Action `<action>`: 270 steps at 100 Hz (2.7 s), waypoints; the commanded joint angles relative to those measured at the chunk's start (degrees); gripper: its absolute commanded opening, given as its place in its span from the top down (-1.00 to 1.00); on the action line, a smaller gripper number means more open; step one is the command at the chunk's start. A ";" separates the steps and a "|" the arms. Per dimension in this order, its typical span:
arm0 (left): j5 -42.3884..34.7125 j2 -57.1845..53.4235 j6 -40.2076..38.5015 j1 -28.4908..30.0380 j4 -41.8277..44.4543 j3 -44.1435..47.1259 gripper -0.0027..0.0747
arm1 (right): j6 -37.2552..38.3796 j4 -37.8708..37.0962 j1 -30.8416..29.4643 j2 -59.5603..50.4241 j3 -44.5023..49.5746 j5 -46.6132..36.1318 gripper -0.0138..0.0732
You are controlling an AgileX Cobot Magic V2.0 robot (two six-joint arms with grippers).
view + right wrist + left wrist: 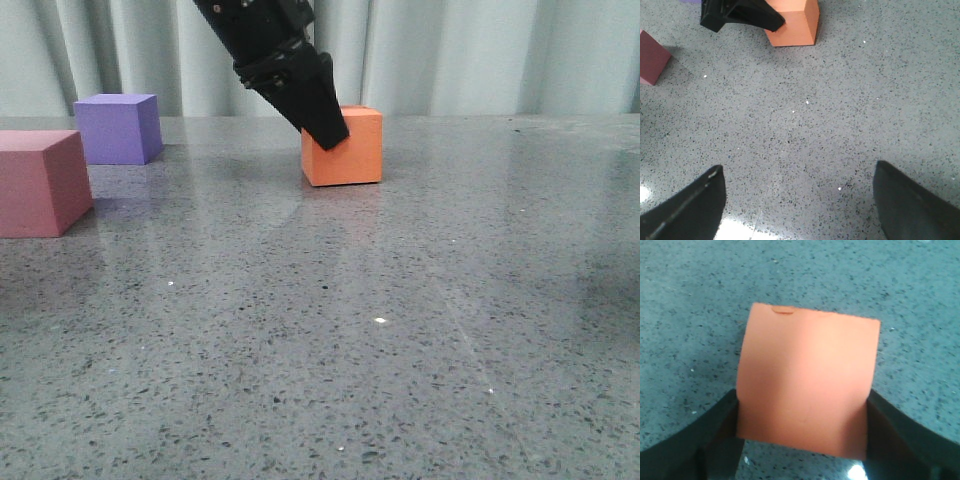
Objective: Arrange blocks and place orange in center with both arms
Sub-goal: 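Lower the left gripper onto the orange cube and close it, then lift the orange cube with the left gripper and carry it toward the purple cube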
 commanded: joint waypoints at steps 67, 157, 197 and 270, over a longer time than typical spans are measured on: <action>8.48 -9.16 -32.24 4.60 4.99 -15.52 0.63 | -0.12 0.01 -0.23 -0.62 -1.54 -3.70 -0.70; 8.11 -28.22 -71.26 9.88 38.47 10.00 0.63 | -0.12 -0.04 -0.23 -0.62 -1.54 -4.15 -0.70; 1.89 -28.22 -75.10 9.77 36.54 21.07 0.63 | -0.12 -0.04 -0.23 -0.62 -1.54 -4.15 -0.70; -3.60 -25.38 -75.39 9.77 33.40 22.92 0.63 | -0.12 -0.04 -0.23 -0.62 -1.54 -5.36 -0.70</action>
